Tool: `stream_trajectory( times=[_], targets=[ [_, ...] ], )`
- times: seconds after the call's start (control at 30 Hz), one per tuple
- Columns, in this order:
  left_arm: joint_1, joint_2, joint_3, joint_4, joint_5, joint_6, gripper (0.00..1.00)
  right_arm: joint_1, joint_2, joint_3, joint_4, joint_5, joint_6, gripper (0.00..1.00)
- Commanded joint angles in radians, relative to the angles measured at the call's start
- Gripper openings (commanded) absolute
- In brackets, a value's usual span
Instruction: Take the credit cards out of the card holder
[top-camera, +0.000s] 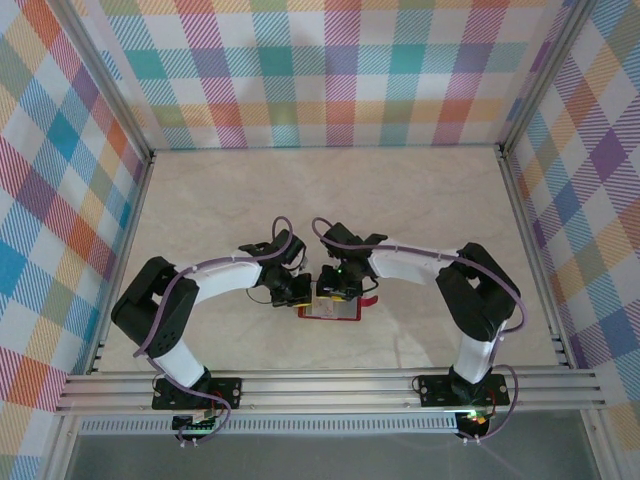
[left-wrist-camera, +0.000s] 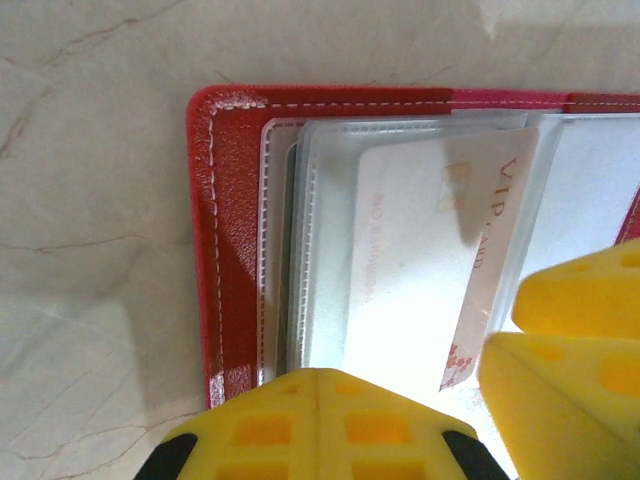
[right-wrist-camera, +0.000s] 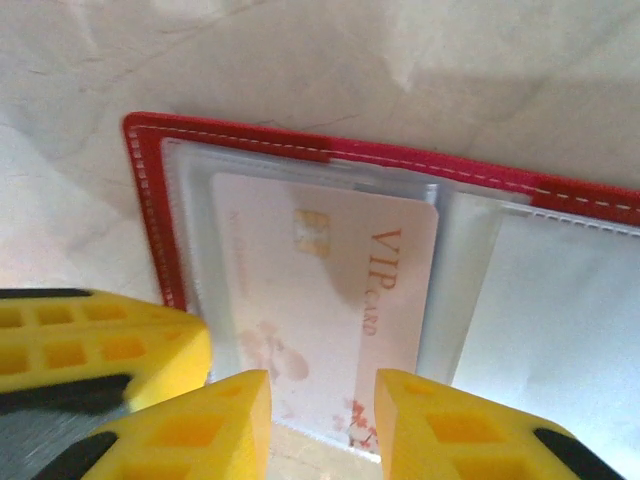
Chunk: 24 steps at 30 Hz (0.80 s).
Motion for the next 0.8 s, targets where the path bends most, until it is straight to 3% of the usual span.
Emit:
stream_trajectory(
  times=[0.0, 0.47, 0.77],
  targets=[
    [-0.010, -0.027, 0.037, -0.040, -0.002, 0.014, 0.03, -0.020, -0.034, -0.028, 0.005, -0.007, -0.003, 0.33],
    [-0.034, 0.039, 0.092, -0.064, 0.013, 0.043, 0.03, -0.051, -0.006, -0.091, 0.106, -0.077, -0.010, 0.28],
    [-0.034, 0.092, 0.100, -0.133, -0.042, 0.076, 0.03, -0.055, 0.019, -0.110, 0.137, -0.079, -0.004, 0.26]
  ],
)
